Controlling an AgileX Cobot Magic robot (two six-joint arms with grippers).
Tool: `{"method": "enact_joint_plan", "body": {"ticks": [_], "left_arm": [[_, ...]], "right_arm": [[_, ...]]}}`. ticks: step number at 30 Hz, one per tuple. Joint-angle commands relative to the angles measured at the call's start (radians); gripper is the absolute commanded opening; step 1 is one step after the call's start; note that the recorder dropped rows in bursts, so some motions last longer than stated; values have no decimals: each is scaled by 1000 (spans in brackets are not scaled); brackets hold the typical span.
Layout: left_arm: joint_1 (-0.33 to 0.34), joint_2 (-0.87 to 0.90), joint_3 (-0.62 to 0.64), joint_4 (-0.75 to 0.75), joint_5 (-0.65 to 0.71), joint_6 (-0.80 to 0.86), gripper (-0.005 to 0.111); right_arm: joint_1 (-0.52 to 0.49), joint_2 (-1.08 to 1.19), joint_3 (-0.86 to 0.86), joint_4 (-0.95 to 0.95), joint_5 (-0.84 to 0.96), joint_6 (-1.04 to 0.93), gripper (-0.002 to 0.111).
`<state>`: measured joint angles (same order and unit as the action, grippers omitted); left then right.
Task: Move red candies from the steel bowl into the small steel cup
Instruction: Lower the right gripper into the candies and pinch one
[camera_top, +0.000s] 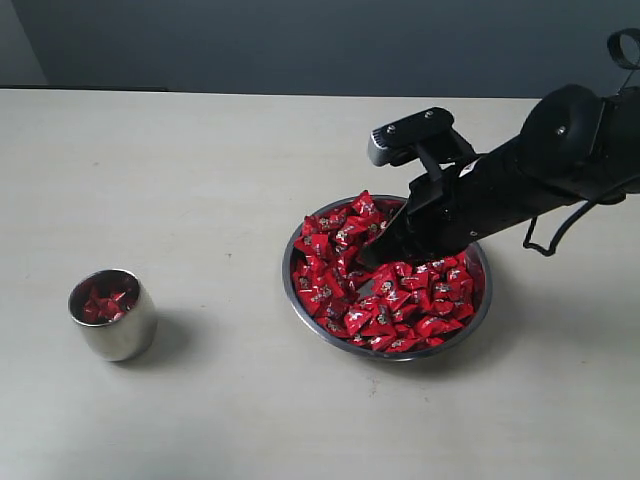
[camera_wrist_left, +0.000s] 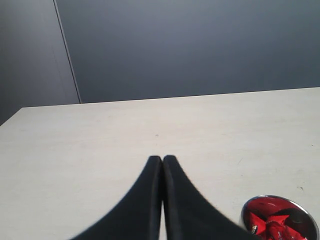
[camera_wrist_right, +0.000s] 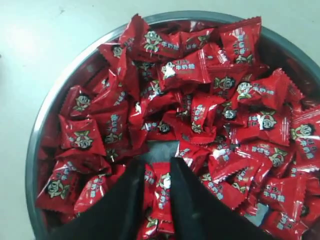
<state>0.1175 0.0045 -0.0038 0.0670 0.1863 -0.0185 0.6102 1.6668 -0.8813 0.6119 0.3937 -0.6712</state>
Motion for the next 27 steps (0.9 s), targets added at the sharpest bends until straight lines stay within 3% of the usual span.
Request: {"method": "enact_joint_plan", "body": {"ticks": [1, 3, 4, 5, 9, 27], "left_arm": [[1, -4, 4, 1, -8, -1, 0], [1, -4, 4, 1, -5, -1, 0], [1, -4, 4, 1, -5, -1, 0], [1, -4, 4, 1, -5, -1, 0], [1, -4, 4, 1, -5, -1, 0], [1, -4, 4, 1, -5, -1, 0]], "right_arm": [[-6, 1, -15, -29, 19, 47, 60], [-6, 1, -24, -69, 33, 109, 48], [-6, 3, -24, -106, 42, 109, 36], [-6, 3, -24, -111, 45, 112, 33], [-6, 19, -24, -112, 52, 165, 48], [-6, 196, -95, -116, 64, 200, 46]]}}
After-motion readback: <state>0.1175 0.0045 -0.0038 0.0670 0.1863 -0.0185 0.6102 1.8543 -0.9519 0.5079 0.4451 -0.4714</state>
